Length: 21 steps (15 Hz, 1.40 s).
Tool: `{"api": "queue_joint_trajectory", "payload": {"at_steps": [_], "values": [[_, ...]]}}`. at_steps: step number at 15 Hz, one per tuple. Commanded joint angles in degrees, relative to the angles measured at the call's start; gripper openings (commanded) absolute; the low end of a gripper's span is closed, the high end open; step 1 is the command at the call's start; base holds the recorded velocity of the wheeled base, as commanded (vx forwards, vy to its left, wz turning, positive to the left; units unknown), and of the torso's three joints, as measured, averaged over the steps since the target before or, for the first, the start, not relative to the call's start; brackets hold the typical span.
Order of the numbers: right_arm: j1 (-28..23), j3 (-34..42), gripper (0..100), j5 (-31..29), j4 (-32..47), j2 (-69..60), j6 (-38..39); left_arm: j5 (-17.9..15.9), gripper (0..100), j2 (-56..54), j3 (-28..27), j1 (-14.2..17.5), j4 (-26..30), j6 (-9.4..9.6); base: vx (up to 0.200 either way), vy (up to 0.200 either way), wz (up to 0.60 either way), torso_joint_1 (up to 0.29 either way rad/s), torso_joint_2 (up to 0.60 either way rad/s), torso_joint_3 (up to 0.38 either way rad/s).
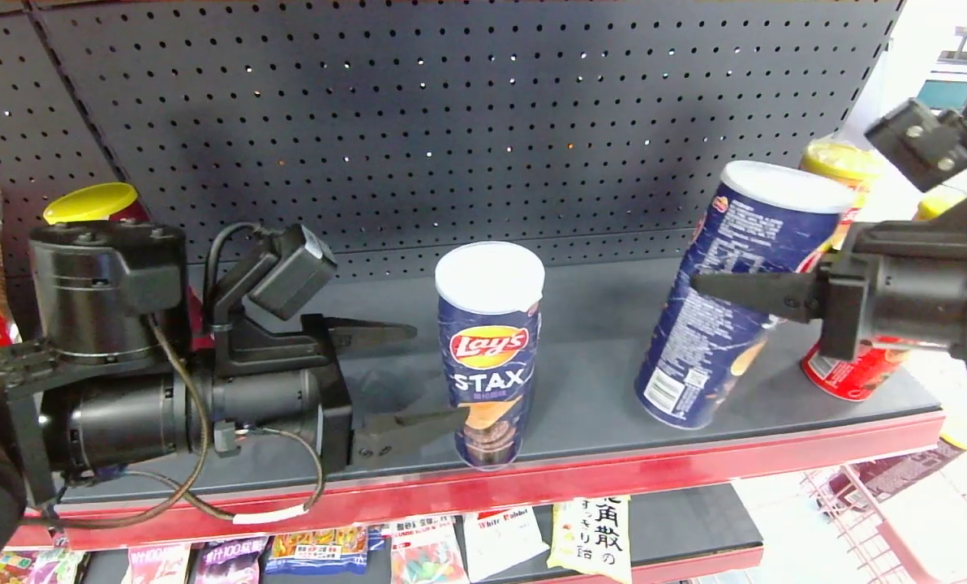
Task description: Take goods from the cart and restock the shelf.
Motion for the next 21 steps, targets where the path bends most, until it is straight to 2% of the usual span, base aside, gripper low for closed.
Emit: {"api": "queue_joint_trajectory", "payload": {"at_steps": [1,4,5,9,11,13,17,21], "values": [[0.3,-6.4,0,0.2,-2.0,10.1,0.0,-0.1,100,-5.4,4.8,0.7,0.0,0.02,0.000,0.000,0.00,0.000,0.00,0.000],[1.5,-11.5,0,0.2,-2.1,15.0,-0.1,0.0,100,-9.8,10.3,2.8,0.2,0.37,0.000,0.000,0.00,0.000,0.00,0.000],[3.0,-14.5,0,0.2,-2.1,17.4,-0.1,1.0,100,-12.2,12.1,4.7,0.3,0.45,0.000,0.000,0.00,0.000,0.00,0.000],[7.1,-21.9,0,0.0,-2.0,23.8,-0.1,3.5,100,-17.5,14.3,8.6,1.5,0.45,0.000,0.000,0.00,0.000,0.00,0.000],[8.6,-27.2,0,-0.1,-1.9,28.2,-0.1,3.1,100,-19.7,16.9,10.5,1.4,0.28,0.000,0.000,0.00,0.000,0.00,0.000],[9.2,-29.8,0,-0.1,-1.8,30.6,-0.1,3.0,100,-20.9,17.3,10.6,1.5,-0.07,0.000,0.000,0.00,0.000,0.00,0.000],[9.7,-33.1,0,-0.1,-1.7,33.9,-2.1,3.7,100,-22.1,16.2,10.7,1.5,-2.62,0.000,0.000,0.00,0.000,0.00,0.000],[10.7,-34.9,0,-0.2,-1.8,36.2,-2.7,3.7,100,-22.1,16.3,10.7,1.5,-2.62,0.000,0.000,0.00,0.000,0.00,0.000]]}}
